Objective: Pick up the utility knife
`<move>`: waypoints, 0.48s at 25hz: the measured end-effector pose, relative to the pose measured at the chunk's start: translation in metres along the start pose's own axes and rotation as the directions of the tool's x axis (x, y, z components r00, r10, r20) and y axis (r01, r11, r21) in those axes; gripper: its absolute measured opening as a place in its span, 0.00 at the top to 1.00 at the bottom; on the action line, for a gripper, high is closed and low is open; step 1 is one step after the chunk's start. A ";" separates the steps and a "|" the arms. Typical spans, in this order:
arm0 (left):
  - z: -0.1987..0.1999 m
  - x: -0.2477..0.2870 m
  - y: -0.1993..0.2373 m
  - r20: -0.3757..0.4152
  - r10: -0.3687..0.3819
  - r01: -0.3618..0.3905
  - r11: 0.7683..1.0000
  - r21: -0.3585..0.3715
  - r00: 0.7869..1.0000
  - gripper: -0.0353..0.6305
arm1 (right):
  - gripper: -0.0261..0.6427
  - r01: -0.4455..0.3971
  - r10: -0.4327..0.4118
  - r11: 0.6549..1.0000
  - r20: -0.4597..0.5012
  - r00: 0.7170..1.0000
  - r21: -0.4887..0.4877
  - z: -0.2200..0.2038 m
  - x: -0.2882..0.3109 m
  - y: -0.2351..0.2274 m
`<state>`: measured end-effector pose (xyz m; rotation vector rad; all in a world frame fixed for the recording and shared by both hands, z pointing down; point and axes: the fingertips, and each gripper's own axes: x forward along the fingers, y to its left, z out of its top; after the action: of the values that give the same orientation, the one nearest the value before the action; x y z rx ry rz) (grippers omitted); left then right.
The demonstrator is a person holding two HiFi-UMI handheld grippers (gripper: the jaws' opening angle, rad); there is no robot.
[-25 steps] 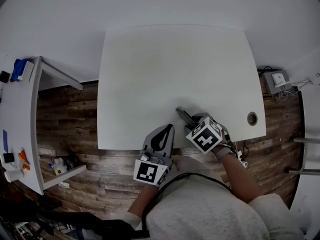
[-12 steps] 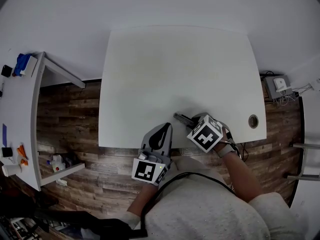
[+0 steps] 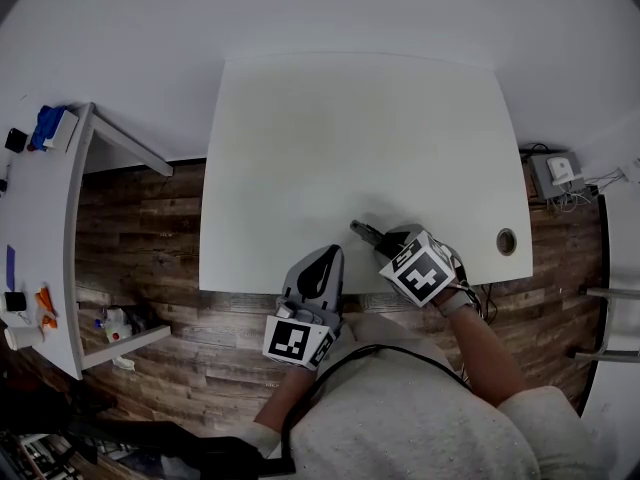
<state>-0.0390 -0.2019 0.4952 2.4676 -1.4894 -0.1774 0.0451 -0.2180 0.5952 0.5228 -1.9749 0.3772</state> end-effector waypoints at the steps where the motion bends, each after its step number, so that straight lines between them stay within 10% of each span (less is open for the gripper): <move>1: 0.000 0.000 0.000 -0.001 0.000 0.000 1.000 0.000 1.000 0.94 | 0.76 -0.004 0.004 1.000 0.016 1.000 0.023 -0.001 -0.001 0.000; 12: 0.009 0.003 -0.012 -0.009 -0.034 0.034 0.999 -0.004 0.999 0.94 | 0.77 -0.039 0.005 0.978 0.162 0.987 0.204 0.007 -0.034 -0.001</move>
<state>-0.0291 -0.2004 0.4836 2.4885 -1.4421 -0.1753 0.0533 -0.2153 0.5614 0.6822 -2.1105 0.5746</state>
